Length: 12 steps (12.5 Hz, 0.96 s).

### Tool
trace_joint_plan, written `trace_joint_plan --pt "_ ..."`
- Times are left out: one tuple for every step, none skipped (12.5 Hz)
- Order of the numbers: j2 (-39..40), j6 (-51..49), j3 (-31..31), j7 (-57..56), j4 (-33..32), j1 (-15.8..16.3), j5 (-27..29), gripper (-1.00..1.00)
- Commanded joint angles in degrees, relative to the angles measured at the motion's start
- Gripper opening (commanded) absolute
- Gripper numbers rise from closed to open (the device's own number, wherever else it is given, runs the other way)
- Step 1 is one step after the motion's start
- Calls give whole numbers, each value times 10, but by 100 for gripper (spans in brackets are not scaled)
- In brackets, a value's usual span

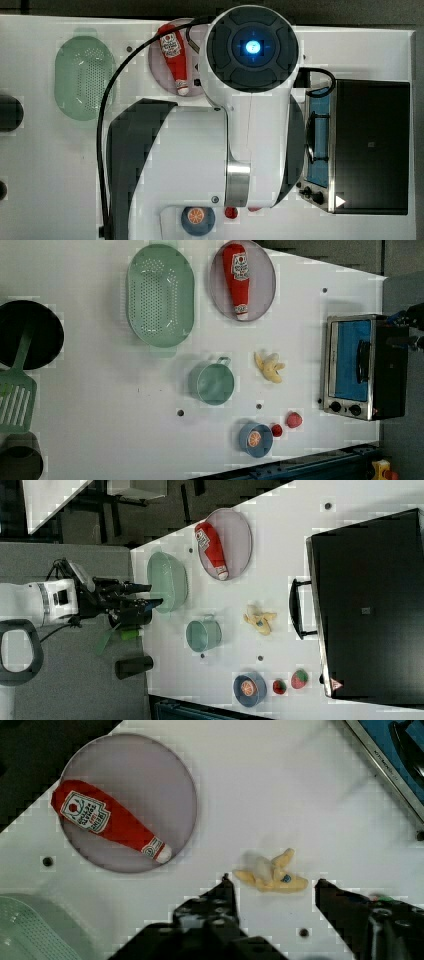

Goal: Pick Banana and place it in mug.

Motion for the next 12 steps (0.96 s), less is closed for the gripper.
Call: trace_joint_plan --pt "-169 -69 -15 21 -106 -8 0 59" --pt "-168 -68 -15 21 -111 -8 0 79" --pt "-166 -63 -15 19 -121 -8 0 98" --pt "-162 -55 -14 9 -138 -8 0 100" --pt "-156 -40 -14 -12 -159 -7 0 100" --pt "-147 -15 -13 -43 -181 -7 0 100" --pt "-137 19 -14 -82 -205 -7 0 100" --pt "-123 60 -14 -127 -230 -7 0 100" --pt "-110 97 -14 -170 -250 -7 0 100" --pt "-95 136 -13 -220 -271 -7 0 100" --pt "-79 171 -13 -275 -291 -7 0 100" --pt "-61 204 -13 -339 -310 -7 0 100"
